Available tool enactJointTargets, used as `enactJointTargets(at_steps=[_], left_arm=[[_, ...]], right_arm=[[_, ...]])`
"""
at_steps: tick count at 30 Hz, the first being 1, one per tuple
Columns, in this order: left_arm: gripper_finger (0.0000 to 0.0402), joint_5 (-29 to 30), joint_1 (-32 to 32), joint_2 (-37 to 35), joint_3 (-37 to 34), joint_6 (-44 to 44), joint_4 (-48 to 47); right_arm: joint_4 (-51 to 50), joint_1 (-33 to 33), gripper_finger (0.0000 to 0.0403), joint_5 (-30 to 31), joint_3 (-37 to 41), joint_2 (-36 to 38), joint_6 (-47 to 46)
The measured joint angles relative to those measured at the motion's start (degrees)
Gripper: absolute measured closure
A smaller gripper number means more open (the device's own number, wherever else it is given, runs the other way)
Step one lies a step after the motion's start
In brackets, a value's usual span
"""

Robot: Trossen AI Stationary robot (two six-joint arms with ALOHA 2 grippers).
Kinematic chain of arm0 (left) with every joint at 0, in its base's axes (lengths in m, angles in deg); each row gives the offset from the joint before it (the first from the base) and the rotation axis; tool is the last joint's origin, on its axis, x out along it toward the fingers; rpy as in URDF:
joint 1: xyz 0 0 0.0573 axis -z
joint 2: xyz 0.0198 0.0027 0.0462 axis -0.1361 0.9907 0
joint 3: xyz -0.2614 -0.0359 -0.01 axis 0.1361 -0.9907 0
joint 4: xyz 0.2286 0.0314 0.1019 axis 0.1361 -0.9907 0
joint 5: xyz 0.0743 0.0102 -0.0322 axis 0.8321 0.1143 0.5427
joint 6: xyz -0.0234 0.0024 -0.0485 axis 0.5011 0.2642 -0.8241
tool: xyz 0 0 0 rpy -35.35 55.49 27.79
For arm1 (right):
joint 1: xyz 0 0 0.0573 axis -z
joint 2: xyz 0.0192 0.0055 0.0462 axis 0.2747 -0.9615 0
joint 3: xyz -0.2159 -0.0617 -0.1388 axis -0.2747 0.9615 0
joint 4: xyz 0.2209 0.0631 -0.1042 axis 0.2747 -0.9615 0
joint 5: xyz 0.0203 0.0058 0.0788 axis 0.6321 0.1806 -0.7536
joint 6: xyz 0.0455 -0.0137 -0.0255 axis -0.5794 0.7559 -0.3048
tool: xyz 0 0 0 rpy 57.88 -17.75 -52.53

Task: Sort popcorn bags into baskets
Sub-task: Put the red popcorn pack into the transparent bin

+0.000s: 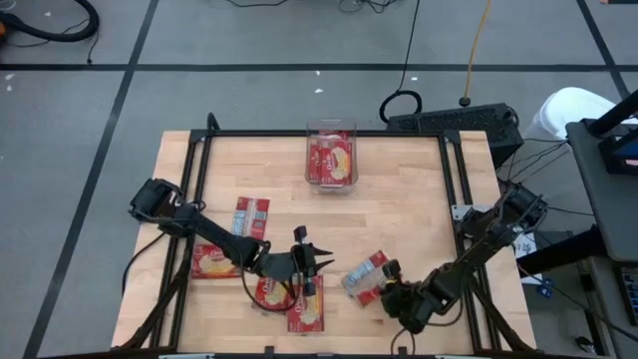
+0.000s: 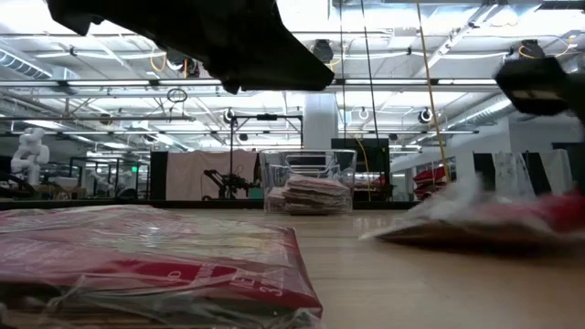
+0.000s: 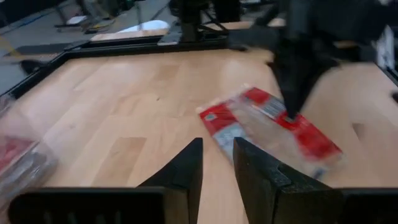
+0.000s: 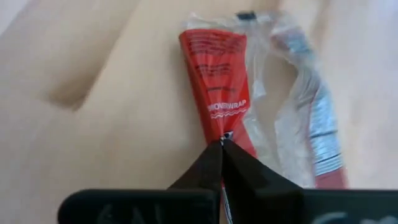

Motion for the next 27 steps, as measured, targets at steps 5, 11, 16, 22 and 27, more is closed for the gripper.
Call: enactJointTargets(at_steps=[5, 11, 16, 22, 27], left_arm=[[0.025, -2.48, 0.47, 0.0, 0.0, 6.21, 0.25], [0.014, -2.54, 1.18, 0.0, 0.0, 11.59, 0.28], [0.0087, -3.96, 0.64, 0.04, 0.0, 11.97, 0.4], [0.0095, -8.12, -2.12, 4.22, -0.03, 6.44, 5.91], [0.0122, -7.88, -3.46, 8.05, -0.02, 4.4, 11.51]], right_arm=[[0.11, 3.59, 0.0402, 2.18, 0.0, 5.34, 0.88], [0.37, 8.49, 0.0403, 2.91, 0.0, 11.57, 0.74], [0.52, 12.45, 0.0403, 2.71, 0.0, 14.66, 0.71], [0.7, 16.35, 0.0403, -2.02, -0.02, 15.51, 0.89], [0.81, 16.67, 0.0403, -3.28, -0.02, 15.5, 2.21]])
